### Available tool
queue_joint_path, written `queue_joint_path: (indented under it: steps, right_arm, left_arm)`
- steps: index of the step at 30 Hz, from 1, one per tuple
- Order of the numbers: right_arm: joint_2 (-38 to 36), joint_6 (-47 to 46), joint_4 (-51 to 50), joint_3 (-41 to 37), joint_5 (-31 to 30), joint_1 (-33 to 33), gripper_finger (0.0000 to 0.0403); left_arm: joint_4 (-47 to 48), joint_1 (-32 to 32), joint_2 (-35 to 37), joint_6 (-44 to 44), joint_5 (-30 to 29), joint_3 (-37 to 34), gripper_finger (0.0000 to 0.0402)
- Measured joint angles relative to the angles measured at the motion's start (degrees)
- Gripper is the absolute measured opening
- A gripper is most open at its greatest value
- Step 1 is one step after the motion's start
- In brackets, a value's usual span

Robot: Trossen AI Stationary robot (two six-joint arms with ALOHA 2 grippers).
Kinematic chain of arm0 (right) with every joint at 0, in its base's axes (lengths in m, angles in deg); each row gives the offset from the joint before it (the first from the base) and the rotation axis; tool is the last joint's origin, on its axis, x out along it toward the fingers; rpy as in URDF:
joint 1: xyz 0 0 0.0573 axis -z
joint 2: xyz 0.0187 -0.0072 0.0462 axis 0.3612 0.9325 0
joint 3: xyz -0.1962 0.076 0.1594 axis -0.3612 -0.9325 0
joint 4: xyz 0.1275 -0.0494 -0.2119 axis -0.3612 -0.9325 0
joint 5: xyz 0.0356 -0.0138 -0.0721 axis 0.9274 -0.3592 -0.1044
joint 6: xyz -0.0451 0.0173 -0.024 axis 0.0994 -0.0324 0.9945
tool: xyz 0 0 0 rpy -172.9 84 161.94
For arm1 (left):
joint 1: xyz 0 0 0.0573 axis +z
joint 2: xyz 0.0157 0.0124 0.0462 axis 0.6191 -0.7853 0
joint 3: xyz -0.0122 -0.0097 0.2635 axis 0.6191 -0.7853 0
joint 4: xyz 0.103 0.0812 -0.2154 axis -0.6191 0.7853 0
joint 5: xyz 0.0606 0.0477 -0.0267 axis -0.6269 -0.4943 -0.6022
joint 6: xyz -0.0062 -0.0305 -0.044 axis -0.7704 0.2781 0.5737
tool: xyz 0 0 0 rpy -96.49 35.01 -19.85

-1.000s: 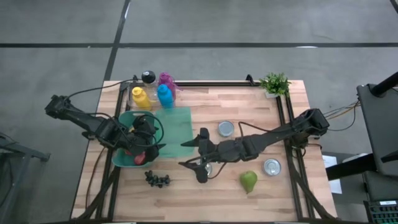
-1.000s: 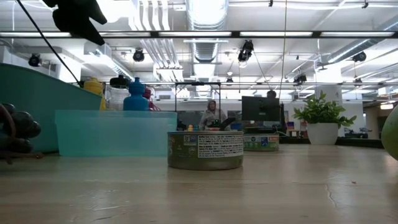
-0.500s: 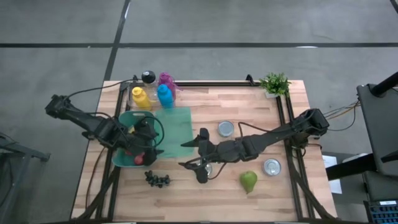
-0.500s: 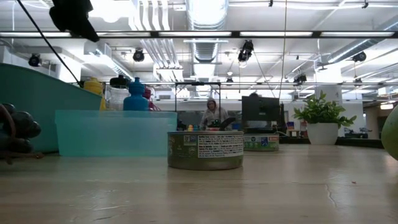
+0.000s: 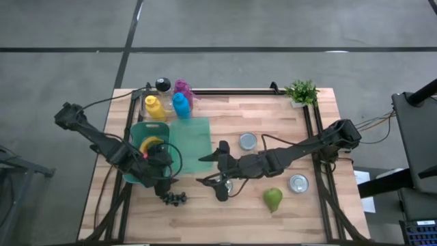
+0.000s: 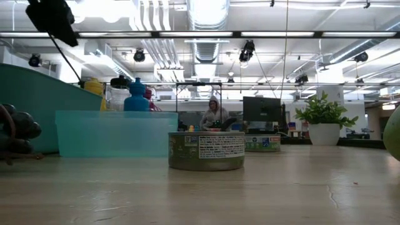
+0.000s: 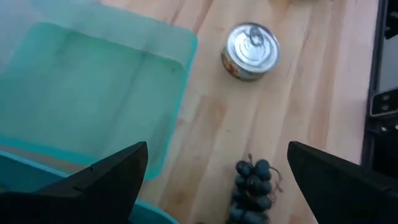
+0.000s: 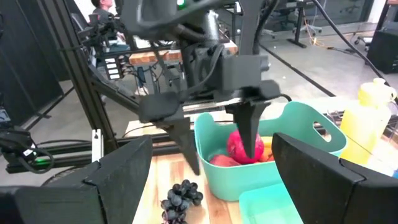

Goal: Pick & Place Food Item
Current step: Put the grapes into the green bin

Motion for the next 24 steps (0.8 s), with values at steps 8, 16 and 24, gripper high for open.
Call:
queue_joint_path:
  steps: [8,16,24]
  right_arm:
    - [0.0,0.0,0.0,0.0,0.4,0.0,0.0329]
    - [0.0,0.0,0.0,0.0,0.4,0.0,0.0329]
    - [0.0,0.0,0.0,0.0,0.4,0.0,0.0329]
  left_arm:
    - [-0.3,0.0,-4.2,8.3,6.5,0.5,0.0393]
    - [3.9,-1.0,-9.2,10.8,9.7,5.2,0.0393]
    - [9.9,-4.6,-20.3,-1.3,11.2,13.5,0.0393]
